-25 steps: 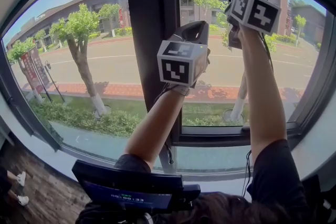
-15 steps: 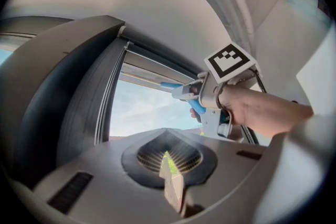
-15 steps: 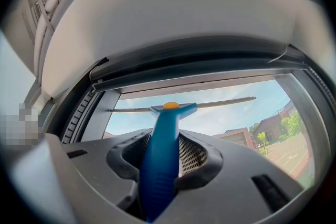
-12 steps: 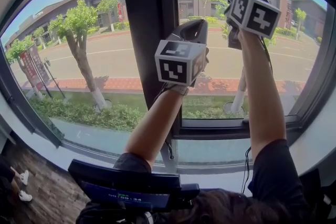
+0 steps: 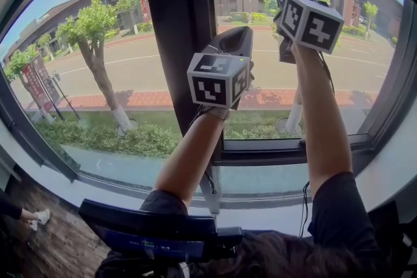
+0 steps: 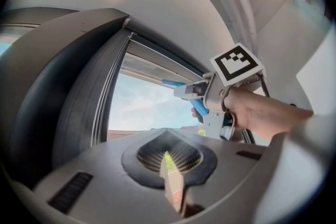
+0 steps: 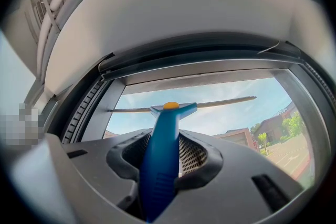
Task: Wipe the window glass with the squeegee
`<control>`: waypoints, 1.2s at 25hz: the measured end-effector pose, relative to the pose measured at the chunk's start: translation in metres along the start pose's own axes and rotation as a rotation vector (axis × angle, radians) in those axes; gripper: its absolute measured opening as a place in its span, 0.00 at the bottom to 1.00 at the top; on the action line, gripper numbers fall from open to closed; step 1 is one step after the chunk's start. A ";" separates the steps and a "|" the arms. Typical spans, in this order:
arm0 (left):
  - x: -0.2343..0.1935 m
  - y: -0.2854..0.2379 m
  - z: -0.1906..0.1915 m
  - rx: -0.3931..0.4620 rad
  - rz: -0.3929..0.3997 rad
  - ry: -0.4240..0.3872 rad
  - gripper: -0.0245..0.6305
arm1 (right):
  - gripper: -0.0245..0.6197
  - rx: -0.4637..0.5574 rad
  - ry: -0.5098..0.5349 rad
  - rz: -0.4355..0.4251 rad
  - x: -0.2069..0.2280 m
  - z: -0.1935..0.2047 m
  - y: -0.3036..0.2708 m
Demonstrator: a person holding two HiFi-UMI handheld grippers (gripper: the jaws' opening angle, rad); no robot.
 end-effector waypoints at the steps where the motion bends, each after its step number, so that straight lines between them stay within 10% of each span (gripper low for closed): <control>1: 0.000 0.001 0.001 -0.001 0.000 0.003 0.04 | 0.25 -0.001 -0.001 0.000 -0.001 0.002 0.001; 30: 0.011 0.024 0.058 -0.110 0.002 0.066 0.04 | 0.25 -0.027 -0.010 -0.011 -0.010 0.070 0.045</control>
Point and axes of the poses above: the fingertips, and each gripper's own axes: y backward along the fingers, x to its right, z out of its underside, the point moved 7 cm from there along y, backward along the fingers, and after that the axes turned 2 degrees about x, right-handed, at the moved point
